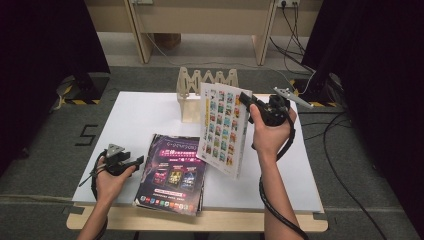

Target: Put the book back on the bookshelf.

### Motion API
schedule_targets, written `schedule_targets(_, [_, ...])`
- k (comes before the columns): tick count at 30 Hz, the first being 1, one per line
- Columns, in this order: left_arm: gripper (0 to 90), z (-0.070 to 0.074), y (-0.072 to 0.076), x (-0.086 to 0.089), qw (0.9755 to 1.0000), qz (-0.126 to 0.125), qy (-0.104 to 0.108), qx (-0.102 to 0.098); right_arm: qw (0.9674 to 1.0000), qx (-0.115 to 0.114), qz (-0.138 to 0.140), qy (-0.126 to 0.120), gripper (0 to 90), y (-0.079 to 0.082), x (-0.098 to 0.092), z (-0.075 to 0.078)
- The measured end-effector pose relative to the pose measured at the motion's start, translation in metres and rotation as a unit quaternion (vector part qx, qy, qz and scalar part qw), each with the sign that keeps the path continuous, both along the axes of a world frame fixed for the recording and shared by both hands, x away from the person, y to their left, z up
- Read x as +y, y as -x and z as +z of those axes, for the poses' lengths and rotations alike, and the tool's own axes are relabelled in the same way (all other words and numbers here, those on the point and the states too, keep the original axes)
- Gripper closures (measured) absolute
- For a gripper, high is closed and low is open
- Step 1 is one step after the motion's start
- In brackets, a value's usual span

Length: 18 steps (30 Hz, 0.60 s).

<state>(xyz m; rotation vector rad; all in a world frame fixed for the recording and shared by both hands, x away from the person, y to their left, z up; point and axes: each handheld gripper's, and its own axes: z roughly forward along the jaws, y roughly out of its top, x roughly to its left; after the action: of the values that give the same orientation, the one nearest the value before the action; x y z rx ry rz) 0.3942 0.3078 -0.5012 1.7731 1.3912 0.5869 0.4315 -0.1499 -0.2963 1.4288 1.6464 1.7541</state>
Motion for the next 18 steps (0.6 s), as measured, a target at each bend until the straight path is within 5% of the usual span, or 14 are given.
schedule_targets(18, [37.4,0.000,0.000,0.000,1.0000,0.000,0.001,0.000,0.9979,-0.034,-0.047,0.027,74.4,-0.007,-0.007,0.015])
